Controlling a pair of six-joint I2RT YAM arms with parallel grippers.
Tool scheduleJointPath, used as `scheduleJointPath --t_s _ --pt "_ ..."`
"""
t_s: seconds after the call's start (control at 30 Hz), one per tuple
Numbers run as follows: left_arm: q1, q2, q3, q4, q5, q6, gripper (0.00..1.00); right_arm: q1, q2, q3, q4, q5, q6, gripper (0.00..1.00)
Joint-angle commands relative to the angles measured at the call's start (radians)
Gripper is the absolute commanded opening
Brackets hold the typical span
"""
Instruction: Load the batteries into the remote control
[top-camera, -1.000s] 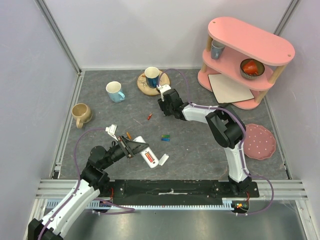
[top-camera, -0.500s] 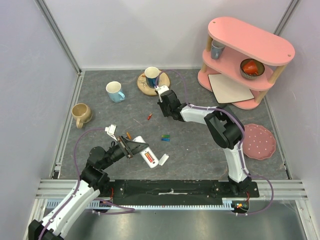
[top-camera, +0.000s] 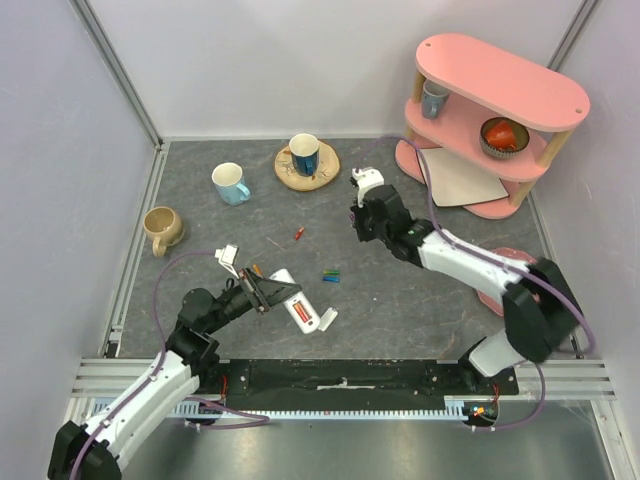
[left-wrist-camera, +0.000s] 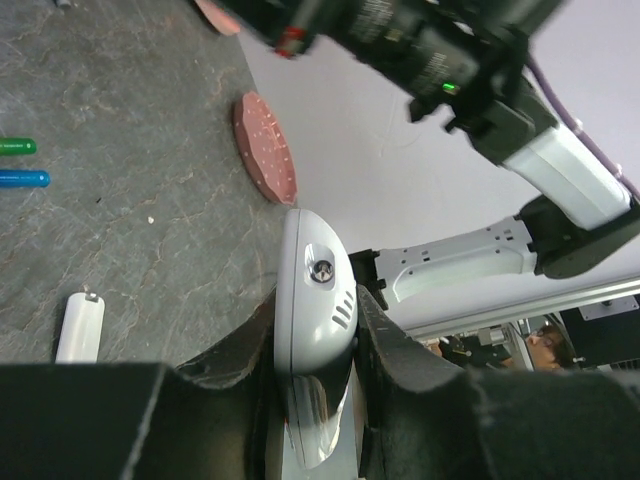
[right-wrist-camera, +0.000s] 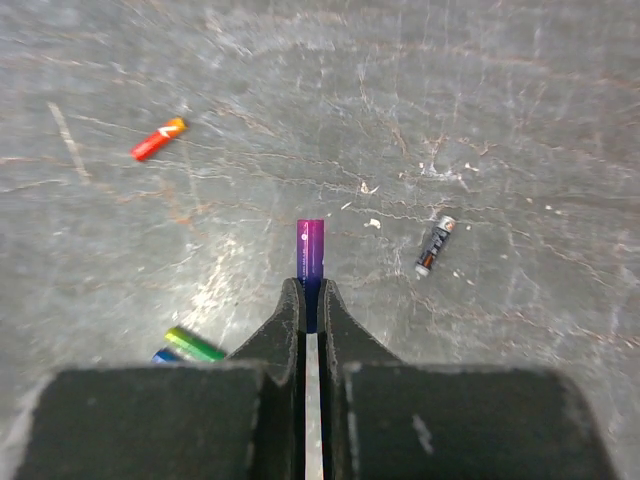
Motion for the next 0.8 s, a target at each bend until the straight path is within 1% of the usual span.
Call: scheduleJointPath --t_s 0.0,0.03,0.07,0.17,0.3,0.47,0.77 --pt "0.006 0.108 -0.045 0.215 0.079 0.045 0.02 0.003 -0.188 -0.105 -0.048 -0.053 0.021 0.0" --pt "0.006 0.129 -0.045 0.282 0.09 0.043 0.02 0.006 -0.201 -0.119 -0.079 -0.072 0.004 0.0" --pt "0.006 0.177 -0.045 0.317 0.101 0.043 0.02 0.009 -0.213 -0.127 -0.1 -0.07 -0.004 0.0" --pt "0.006 0.253 -0.042 0.445 0.154 0.043 0.02 0.017 -0.253 -0.179 -0.154 -0.055 -0.022 0.0" --pt "0.006 0.304 -0.034 0.521 0.214 0.043 0.02 0.018 -0.307 -0.253 -0.168 -0.036 -0.045 0.0" --pt "0.006 0.295 -0.038 0.542 0.231 0.04 0.02 0.046 -0.264 -0.237 -0.197 -0.004 -0.06 0.0" --pt "0.006 0.231 -0.045 0.496 0.202 0.031 0.02 0.051 -0.079 -0.178 -0.202 0.045 -0.041 0.0"
